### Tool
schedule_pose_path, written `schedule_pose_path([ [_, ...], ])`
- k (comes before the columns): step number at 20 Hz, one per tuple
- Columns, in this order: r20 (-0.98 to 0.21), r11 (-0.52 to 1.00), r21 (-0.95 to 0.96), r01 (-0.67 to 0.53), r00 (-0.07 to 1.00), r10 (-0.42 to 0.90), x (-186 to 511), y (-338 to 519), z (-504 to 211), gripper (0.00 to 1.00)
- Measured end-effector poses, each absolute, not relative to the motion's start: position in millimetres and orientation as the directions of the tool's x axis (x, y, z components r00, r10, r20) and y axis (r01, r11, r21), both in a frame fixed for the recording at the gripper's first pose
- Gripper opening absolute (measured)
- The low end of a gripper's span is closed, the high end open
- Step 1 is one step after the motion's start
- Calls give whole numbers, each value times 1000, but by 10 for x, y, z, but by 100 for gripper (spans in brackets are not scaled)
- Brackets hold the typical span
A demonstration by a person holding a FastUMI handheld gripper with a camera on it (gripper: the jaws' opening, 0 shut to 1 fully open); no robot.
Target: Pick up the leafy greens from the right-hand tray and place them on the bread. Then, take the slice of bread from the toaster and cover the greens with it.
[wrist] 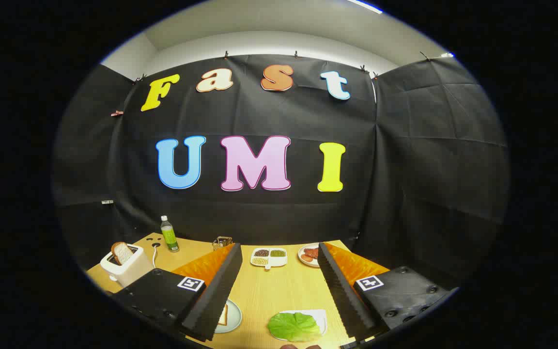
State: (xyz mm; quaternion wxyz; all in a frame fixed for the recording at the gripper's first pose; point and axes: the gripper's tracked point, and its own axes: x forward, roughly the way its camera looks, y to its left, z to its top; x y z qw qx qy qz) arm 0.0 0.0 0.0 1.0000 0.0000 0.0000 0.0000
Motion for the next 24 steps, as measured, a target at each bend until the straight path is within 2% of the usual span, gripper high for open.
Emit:
schedule_pose_path([
  [24,-76,998,-8,-63,995,62,262,143,-194,97],
])
